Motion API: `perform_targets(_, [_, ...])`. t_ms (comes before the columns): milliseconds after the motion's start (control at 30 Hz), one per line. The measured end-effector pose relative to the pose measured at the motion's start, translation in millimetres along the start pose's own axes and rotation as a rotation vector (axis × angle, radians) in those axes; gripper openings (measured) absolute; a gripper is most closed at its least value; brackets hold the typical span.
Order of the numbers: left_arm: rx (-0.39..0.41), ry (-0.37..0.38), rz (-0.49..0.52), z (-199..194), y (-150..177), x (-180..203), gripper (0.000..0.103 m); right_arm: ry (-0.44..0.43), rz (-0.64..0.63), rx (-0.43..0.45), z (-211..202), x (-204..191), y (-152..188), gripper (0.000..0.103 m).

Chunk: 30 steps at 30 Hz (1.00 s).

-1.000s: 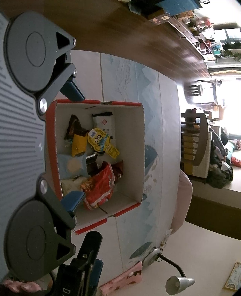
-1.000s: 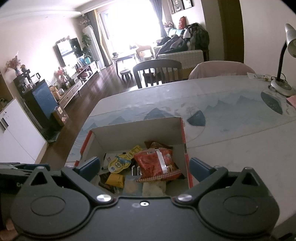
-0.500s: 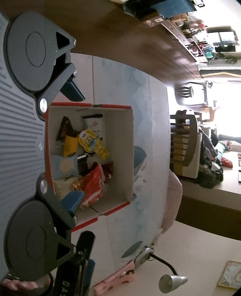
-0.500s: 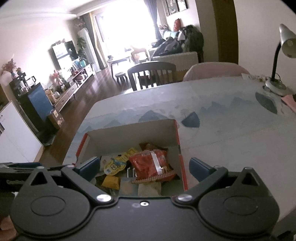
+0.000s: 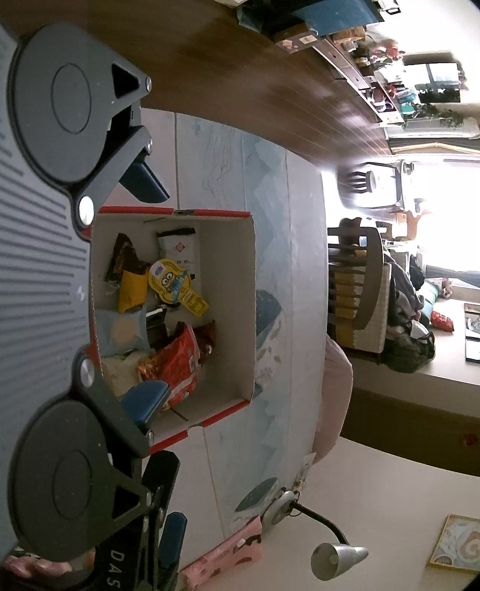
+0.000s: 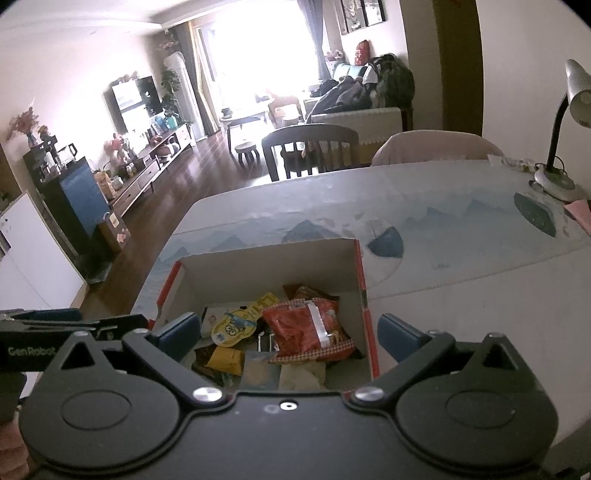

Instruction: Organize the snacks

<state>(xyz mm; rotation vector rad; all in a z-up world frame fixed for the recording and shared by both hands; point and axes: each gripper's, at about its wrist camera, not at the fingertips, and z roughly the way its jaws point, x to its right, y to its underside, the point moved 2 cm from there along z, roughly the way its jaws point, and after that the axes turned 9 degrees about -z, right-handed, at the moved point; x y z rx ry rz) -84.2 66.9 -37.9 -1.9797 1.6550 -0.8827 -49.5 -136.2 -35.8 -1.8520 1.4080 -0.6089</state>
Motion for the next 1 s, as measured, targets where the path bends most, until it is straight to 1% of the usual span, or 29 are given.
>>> perform_targets(633, [-0.023, 0.009, 0.012, 2.2, 4.5, -0.5, 0.103, 0.007, 0.006, -0.011, 1.3, 1.2, 1.1, 0.103])
perform_targets(1000, [-0.008, 0.007, 0.02, 6.7, -2.4, 8.8, 0.103, 0.015, 0.006, -0.008, 1.9, 3.5, -1.2, 0.103])
